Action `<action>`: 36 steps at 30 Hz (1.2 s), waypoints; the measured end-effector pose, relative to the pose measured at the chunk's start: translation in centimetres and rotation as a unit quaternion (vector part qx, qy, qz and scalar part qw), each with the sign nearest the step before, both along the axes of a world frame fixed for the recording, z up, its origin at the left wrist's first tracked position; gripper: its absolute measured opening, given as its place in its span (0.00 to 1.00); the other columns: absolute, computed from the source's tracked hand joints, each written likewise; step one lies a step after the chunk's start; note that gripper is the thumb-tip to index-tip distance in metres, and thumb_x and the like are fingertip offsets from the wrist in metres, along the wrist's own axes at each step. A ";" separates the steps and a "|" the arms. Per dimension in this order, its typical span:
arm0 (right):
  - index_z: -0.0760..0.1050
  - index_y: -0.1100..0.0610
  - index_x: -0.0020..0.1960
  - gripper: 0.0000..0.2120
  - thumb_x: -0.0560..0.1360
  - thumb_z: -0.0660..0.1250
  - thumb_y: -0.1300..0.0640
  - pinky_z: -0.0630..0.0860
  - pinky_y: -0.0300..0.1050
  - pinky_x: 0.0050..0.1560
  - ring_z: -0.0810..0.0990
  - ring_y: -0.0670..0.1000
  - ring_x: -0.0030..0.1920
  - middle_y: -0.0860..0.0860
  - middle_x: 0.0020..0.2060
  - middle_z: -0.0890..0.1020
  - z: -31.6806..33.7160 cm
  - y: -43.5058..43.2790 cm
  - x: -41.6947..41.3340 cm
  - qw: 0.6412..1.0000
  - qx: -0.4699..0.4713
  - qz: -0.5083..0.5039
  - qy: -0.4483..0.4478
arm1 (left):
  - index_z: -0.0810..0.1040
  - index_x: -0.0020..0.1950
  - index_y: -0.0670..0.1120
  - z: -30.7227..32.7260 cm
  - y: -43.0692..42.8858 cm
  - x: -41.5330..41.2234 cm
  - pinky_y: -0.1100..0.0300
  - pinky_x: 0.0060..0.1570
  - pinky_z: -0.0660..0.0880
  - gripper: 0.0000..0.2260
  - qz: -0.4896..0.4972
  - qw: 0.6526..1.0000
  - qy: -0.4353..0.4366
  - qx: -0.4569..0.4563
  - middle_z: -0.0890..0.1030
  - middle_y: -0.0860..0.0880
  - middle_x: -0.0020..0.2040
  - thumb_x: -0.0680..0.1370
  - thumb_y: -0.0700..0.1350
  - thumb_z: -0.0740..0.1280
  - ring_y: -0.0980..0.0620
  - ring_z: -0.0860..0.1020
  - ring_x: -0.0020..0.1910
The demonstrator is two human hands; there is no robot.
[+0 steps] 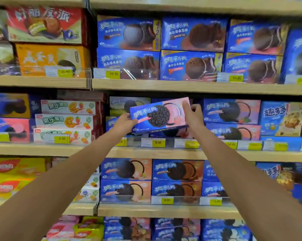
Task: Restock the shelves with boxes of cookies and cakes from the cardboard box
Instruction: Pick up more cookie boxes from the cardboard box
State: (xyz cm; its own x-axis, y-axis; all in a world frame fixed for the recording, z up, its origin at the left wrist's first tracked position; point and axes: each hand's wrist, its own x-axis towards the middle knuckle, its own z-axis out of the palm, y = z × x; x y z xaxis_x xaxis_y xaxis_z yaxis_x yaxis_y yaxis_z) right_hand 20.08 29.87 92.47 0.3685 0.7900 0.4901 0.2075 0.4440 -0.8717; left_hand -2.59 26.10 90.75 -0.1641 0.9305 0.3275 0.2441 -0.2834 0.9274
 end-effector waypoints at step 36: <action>0.63 0.68 0.69 0.25 0.74 0.61 0.64 0.66 0.49 0.69 0.66 0.63 0.69 0.63 0.71 0.61 0.4 10.2 2.9 0.964 -0.106 -0.058 -0.236 | 0.66 0.70 0.40 1.5 12.0 7.8 0.52 0.52 0.74 0.21 0.013 0.999 0.005 -0.051 0.73 0.40 0.67 0.77 0.32 0.60 0.42 0.74 0.60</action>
State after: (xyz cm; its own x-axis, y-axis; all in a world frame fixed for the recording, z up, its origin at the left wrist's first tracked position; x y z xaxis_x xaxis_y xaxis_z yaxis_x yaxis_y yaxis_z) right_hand 22.93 40.02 92.90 0.2364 0.8573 0.4572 0.6405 0.2163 -0.7368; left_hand 5.26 38.15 92.20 -0.1852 0.9547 0.2328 0.2599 -0.1809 0.9485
